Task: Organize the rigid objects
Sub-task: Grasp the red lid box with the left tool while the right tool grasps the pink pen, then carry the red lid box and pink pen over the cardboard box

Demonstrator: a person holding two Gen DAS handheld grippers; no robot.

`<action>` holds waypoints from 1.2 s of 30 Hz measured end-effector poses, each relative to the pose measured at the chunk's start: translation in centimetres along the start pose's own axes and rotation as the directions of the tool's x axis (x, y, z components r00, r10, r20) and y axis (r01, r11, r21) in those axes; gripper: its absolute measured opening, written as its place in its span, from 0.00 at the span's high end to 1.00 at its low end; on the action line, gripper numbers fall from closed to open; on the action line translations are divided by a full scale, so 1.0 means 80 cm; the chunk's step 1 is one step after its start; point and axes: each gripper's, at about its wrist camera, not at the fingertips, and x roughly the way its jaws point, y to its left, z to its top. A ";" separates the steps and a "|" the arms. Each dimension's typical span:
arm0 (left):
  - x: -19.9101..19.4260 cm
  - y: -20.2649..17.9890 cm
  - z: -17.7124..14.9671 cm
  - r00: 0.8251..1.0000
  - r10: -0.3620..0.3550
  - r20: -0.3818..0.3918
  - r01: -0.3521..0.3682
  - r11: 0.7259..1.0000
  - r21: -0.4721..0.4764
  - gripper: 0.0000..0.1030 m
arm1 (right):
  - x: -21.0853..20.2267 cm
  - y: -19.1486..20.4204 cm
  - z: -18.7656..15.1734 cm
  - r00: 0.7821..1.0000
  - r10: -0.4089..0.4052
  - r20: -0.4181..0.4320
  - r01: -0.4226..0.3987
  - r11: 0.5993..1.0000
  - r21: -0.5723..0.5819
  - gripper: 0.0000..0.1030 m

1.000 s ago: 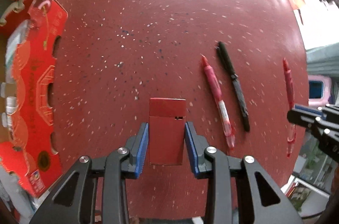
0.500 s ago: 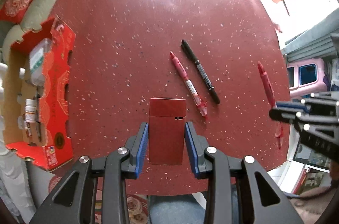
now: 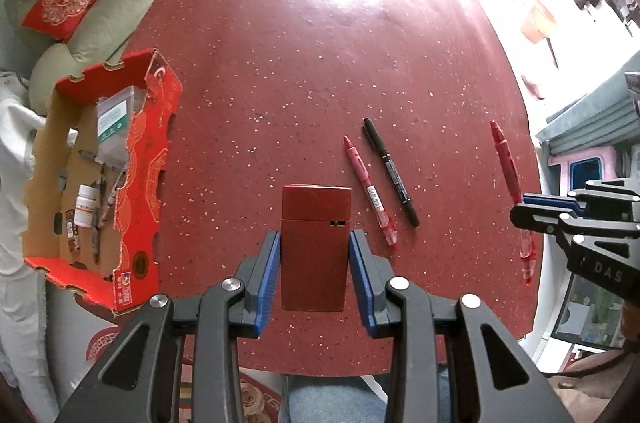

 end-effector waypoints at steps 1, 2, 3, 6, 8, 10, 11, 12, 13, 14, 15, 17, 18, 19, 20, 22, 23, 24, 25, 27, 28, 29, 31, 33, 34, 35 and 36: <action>-0.001 0.002 -0.001 1.000 0.001 0.001 -0.001 1.000 -0.004 0.64 | 0.000 0.001 0.000 1.000 0.000 0.001 0.000 1.000 -0.003 0.89; -0.002 0.004 -0.003 1.000 0.003 0.002 -0.003 1.000 -0.009 0.64 | 0.001 0.003 0.000 1.000 0.001 -0.001 -0.001 1.000 -0.006 0.89; -0.003 0.007 -0.004 1.000 0.006 0.004 -0.006 1.000 -0.016 0.64 | 0.002 0.005 0.001 1.000 0.002 -0.003 -0.002 1.000 -0.009 0.89; -0.005 0.021 -0.009 1.000 0.012 0.010 -0.011 0.999 -0.037 0.64 | 0.006 0.012 0.002 1.000 0.005 -0.010 -0.005 1.000 -0.018 0.89; -0.007 0.031 -0.011 1.000 0.013 0.015 -0.012 0.998 -0.055 0.64 | 0.007 0.019 0.003 1.000 0.003 -0.011 -0.004 1.000 -0.027 0.89; -0.010 0.044 -0.013 1.000 0.014 0.021 -0.013 0.997 -0.074 0.64 | 0.009 0.028 0.007 1.000 0.002 -0.010 -0.002 0.999 -0.039 0.89; -0.012 0.050 -0.014 1.000 0.015 0.025 -0.013 0.996 -0.084 0.64 | 0.010 0.033 0.009 1.000 0.000 -0.010 0.000 0.999 -0.043 0.89; -0.014 0.059 -0.014 0.999 0.017 0.030 -0.014 0.995 -0.097 0.64 | 0.011 0.038 0.012 1.000 -0.002 -0.010 0.002 0.999 -0.049 0.89; -0.016 0.067 -0.015 0.999 0.023 0.037 -0.019 0.994 -0.110 0.64 | 0.012 0.043 0.016 1.000 -0.003 -0.010 0.003 0.998 -0.056 0.89; -0.018 0.079 -0.015 0.998 0.033 0.045 -0.027 0.992 -0.126 0.64 | 0.013 0.050 0.020 1.000 -0.007 -0.009 0.006 0.998 -0.063 0.89; -0.019 0.088 -0.014 0.998 0.038 0.050 -0.031 0.990 -0.140 0.64 | 0.014 0.056 0.024 1.000 -0.009 -0.009 0.008 0.998 -0.068 0.89; -0.024 0.109 -0.014 0.997 0.043 0.063 -0.032 0.984 -0.175 0.64 | 0.017 0.069 0.034 1.000 -0.013 -0.010 0.012 0.997 -0.078 0.89; -0.027 0.124 -0.014 0.996 0.047 0.071 -0.032 0.979 -0.199 0.64 | 0.018 0.079 0.041 1.000 -0.014 -0.009 0.013 0.996 -0.086 0.89; -0.028 0.137 -0.014 0.996 0.050 0.077 -0.032 0.975 -0.220 0.64 | 0.020 0.088 0.048 1.000 -0.016 -0.007 0.015 0.995 -0.094 0.89; -0.030 0.151 -0.014 0.995 0.053 0.082 -0.032 0.970 -0.240 0.64 | 0.021 0.100 0.056 1.000 -0.019 -0.005 0.018 0.994 -0.107 0.89; -0.031 0.180 -0.014 0.995 0.053 0.087 -0.027 0.961 -0.274 0.64 | 0.024 0.123 0.070 1.000 -0.020 -0.004 0.019 0.992 -0.128 0.89; -0.032 0.193 -0.014 0.995 0.052 0.089 -0.025 0.959 -0.284 0.64 | 0.025 0.135 0.078 1.000 -0.018 -0.003 0.018 0.990 -0.137 0.89; -0.032 0.208 -0.013 0.994 0.058 0.093 -0.028 0.956 -0.291 0.64 | 0.026 0.153 0.089 1.000 -0.013 -0.001 0.012 0.989 -0.148 0.89; -0.033 0.219 -0.013 0.993 0.065 0.096 -0.034 0.955 -0.295 0.64 | 0.026 0.165 0.095 1.000 -0.008 0.001 0.008 0.987 -0.159 0.89; -0.033 0.249 -0.012 0.991 0.086 0.101 -0.051 0.949 -0.311 0.64 | 0.029 0.198 0.113 1.000 -0.003 0.009 0.005 0.981 -0.193 0.89; -0.033 0.260 -0.012 0.990 0.092 0.102 -0.055 0.945 -0.323 0.64 | 0.030 0.215 0.121 1.000 -0.001 0.011 0.004 0.977 -0.211 0.89; -0.032 0.274 -0.012 0.990 0.097 0.102 -0.057 0.939 -0.338 0.64 | 0.033 0.232 0.128 1.000 0.002 0.011 0.000 0.973 -0.230 0.89; -0.029 0.305 -0.013 0.989 0.109 0.099 -0.065 0.926 -0.371 0.64 | 0.039 0.267 0.145 1.000 0.011 0.008 -0.008 0.963 -0.271 0.89; -0.026 0.329 -0.015 0.988 0.127 0.091 -0.082 0.917 -0.391 0.64 | 0.047 0.301 0.157 1.000 0.016 0.004 -0.013 0.950 -0.313 0.89; -0.023 0.341 -0.016 0.987 0.135 0.085 -0.091 0.912 -0.400 0.64 | 0.051 0.317 0.163 1.000 0.019 0.001 -0.018 0.943 -0.332 0.89; -0.020 0.352 -0.017 0.987 0.143 0.077 -0.099 0.906 -0.412 0.64 | 0.055 0.332 0.168 1.000 0.023 -0.003 -0.023 0.937 -0.349 0.89; -0.016 0.364 -0.019 0.987 0.147 0.069 -0.104 0.900 -0.424 0.64 | 0.060 0.346 0.172 1.000 0.026 -0.009 -0.028 0.930 -0.366 0.89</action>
